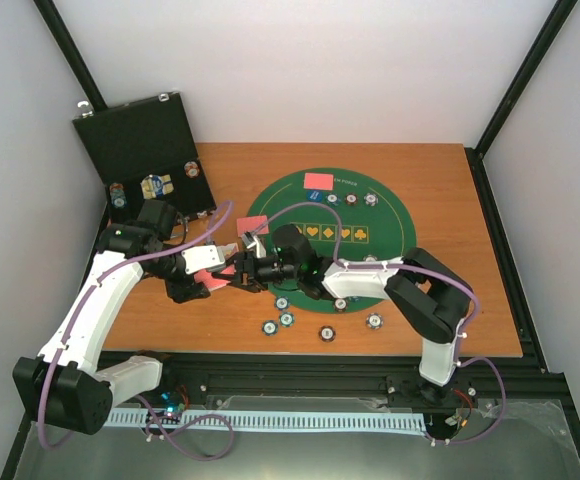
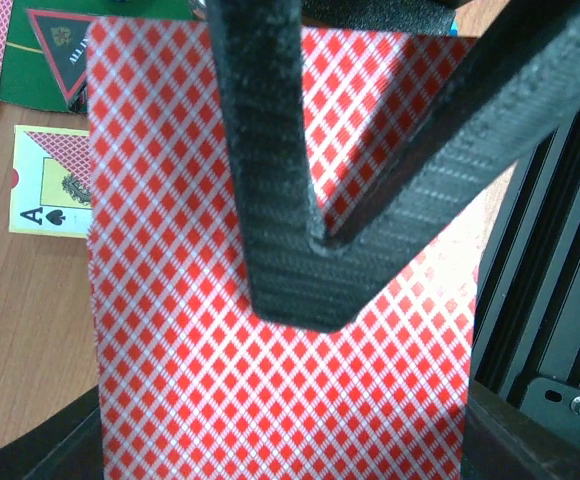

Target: Distribute texas hold em gaming equipment

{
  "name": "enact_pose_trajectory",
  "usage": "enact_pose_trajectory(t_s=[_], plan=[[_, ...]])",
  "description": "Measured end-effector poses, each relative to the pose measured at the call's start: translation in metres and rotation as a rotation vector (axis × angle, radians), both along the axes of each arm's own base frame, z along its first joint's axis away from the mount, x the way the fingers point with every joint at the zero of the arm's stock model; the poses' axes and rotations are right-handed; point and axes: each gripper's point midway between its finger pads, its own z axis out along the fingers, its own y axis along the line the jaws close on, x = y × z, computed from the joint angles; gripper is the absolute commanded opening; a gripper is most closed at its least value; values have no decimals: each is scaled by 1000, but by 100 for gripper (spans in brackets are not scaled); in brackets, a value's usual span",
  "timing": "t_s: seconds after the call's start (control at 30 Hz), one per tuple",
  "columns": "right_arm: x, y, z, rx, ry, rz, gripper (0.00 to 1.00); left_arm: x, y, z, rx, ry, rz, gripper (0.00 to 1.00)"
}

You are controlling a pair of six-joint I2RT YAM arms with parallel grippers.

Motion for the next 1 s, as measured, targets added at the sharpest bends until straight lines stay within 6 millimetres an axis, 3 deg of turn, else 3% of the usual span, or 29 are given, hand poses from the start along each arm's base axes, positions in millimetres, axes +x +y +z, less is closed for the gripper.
enact_pose_trajectory(t_s=[0.13, 0.37, 0.43, 0.53, 0.63, 1.0], plan=[[0, -4, 2, -4, -4, -5, 53, 0, 0, 0, 1, 1, 0, 30], [-2, -10, 8, -28, -19, -9, 47, 0, 0, 0, -1, 0, -5, 30], [-3, -12, 10, -37, -25, -8, 39, -1, 0, 0, -1, 0, -6, 31], [-4, -16, 14, -45, -31, -8, 18, 0, 0, 0, 0, -2, -7, 31], [-5, -17, 22, -35, -50, -6, 8, 0, 0, 0, 1, -1, -7, 31], [-4, -27, 31, -56, -59, -23, 3, 0, 1, -1, 10, -2, -7, 31]])
